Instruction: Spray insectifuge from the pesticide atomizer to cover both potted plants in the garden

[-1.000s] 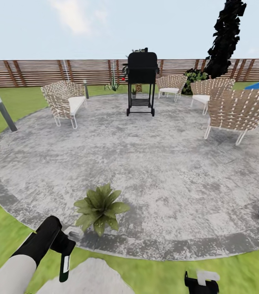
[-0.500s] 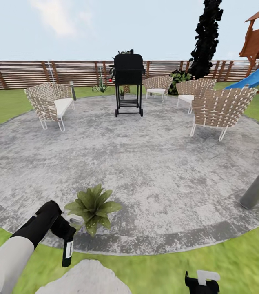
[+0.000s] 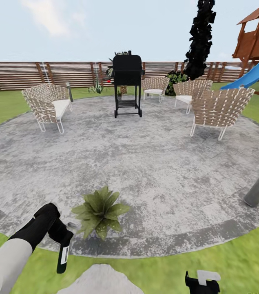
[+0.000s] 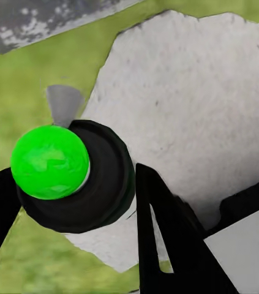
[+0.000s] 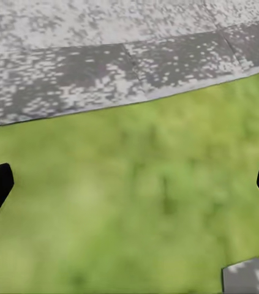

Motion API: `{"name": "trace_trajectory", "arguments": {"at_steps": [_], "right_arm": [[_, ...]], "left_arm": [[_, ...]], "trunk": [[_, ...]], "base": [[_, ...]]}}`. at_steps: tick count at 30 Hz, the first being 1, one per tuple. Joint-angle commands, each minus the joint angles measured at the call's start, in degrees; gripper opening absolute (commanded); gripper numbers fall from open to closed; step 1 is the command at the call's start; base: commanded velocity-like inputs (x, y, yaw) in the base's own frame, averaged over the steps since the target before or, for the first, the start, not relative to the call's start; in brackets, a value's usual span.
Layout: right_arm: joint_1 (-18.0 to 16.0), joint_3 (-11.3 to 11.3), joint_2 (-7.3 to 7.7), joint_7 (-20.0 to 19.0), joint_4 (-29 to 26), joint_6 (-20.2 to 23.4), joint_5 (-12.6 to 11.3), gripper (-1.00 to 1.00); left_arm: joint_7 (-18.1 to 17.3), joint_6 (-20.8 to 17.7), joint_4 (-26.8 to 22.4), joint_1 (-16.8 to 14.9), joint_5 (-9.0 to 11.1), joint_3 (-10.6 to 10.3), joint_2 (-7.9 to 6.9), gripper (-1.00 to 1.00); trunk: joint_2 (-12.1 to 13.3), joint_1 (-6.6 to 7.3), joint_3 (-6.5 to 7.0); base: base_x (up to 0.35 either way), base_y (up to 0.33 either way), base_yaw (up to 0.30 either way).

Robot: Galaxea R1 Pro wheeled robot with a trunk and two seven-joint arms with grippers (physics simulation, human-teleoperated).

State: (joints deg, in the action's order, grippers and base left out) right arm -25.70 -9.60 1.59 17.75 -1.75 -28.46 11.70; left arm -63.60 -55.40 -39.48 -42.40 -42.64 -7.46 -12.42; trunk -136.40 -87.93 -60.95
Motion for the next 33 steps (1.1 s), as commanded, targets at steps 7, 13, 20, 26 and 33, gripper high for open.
{"name": "trace_trajectory", "arguments": {"at_steps": [7, 13, 20, 26, 33], "right_arm": [[-0.06, -0.41, -0.01, 0.34, 0.08, -0.18, 0.61, 1.00], [-0.06, -0.41, -0.07, 0.35, 0.08, -0.17, 0.61, 1.00], [-0.06, -0.41, -0.07, 0.34, 0.08, -0.18, 0.61, 1.00], [-0.06, -0.41, -0.09, 0.35, 0.08, -0.14, 0.61, 1.00], [-0.06, -0.41, -0.09, 0.35, 0.08, -0.18, 0.61, 1.00]], "left_arm": [[-0.62, -0.02, -0.04, 0.09, -0.51, -1.92, -0.07, -1.00], [-0.74, 0.91, -0.09, 3.68, -0.61, -2.23, -0.73, -1.00], [-0.77, 1.60, -0.13, 4.08, -0.60, -2.12, -0.85, -1.00], [-0.82, 1.55, -0.77, 4.08, -0.60, -2.35, -0.45, -1.00], [-0.75, 1.48, -0.80, 4.05, -0.69, -2.39, -0.24, -1.00]], "trunk": [[-0.02, -0.01, -0.05], [-0.02, -0.01, -0.05], [-0.02, -0.01, -0.05], [-0.02, -0.01, -0.05], [-0.02, -0.01, -0.05]], "base": [[0.172, 0.164, -0.275], [0.011, 0.008, -0.132], [-0.005, 0.006, -0.118], [-0.123, 0.213, -0.267], [-0.011, 0.300, -0.044]]}}
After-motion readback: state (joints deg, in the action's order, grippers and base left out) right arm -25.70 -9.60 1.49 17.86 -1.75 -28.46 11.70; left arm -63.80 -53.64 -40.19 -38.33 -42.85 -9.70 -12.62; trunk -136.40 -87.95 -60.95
